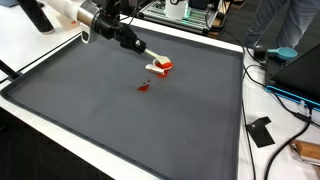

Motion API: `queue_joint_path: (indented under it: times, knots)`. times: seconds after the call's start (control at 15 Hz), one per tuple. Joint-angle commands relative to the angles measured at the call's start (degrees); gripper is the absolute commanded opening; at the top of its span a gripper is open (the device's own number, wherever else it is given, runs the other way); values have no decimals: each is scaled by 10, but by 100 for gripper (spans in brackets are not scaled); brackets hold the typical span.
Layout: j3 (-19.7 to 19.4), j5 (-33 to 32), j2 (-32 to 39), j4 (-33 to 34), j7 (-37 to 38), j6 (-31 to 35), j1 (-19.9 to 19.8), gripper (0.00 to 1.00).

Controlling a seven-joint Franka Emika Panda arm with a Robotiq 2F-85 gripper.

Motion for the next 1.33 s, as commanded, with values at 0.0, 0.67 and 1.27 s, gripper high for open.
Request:
queue_joint_path:
  times: [0.0,0.67,1.27]
  knots:
    - [-3,11,15,9,-19,-15,-10,3]
    - [-16,-20,0,-3,10,60,22,3]
    - [-1,-10,4,6,7,46,22,3]
